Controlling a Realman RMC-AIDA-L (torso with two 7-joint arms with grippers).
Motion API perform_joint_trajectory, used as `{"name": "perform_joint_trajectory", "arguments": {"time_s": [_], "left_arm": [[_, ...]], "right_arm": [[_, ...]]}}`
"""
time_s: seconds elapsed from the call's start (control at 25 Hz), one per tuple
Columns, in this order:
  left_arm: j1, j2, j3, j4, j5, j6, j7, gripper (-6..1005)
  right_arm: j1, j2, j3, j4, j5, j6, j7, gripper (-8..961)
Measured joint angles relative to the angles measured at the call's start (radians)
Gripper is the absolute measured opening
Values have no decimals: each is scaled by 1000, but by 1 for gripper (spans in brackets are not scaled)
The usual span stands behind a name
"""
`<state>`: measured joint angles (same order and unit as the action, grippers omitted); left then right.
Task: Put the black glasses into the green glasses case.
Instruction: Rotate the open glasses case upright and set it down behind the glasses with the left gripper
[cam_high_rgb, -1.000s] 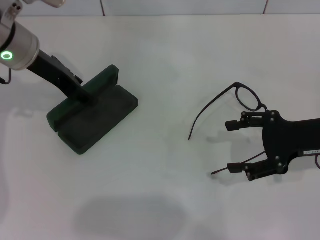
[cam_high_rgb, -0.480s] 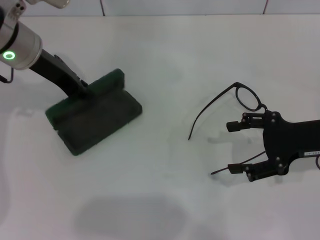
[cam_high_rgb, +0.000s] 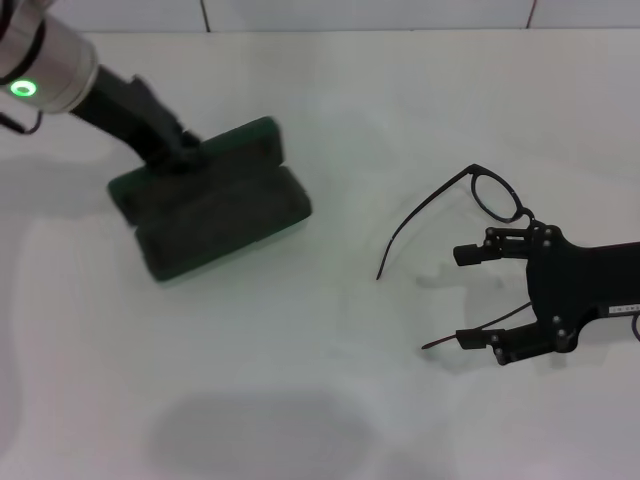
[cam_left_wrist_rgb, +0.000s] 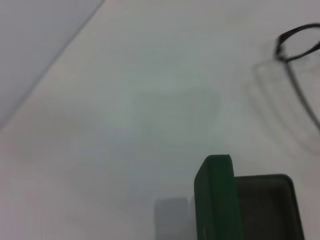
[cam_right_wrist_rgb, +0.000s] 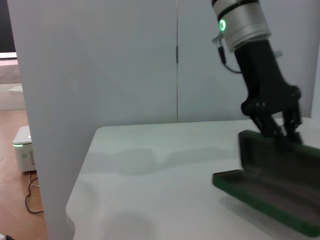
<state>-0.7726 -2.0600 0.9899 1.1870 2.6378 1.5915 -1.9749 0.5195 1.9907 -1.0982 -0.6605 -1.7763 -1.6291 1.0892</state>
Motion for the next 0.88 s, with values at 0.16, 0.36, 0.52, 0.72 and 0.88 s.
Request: {"name": "perform_joint_trajectory", "arguments": {"time_s": [0.16, 0.36, 0.52, 0.72, 0.88], "left_arm": [[0, -8, 63, 20, -57, -54, 122, 208], [2, -26, 167, -6, -69, -193, 235, 208], [17, -29, 228, -19, -109, -234, 326, 208], [25, -30, 252, -32, -129, -248, 361, 207], [25, -30, 262, -40, -129, -242, 386, 207]], "right_arm": [[-1, 0, 0, 0, 0, -2, 0, 869], [-8, 3, 0, 0, 0, -7, 0, 869], [-12, 4, 0, 4, 0, -8, 0, 869], [-12, 4, 0, 8, 0, -7, 0, 869], [-12, 5, 0, 8, 0, -4, 0, 869]]}}
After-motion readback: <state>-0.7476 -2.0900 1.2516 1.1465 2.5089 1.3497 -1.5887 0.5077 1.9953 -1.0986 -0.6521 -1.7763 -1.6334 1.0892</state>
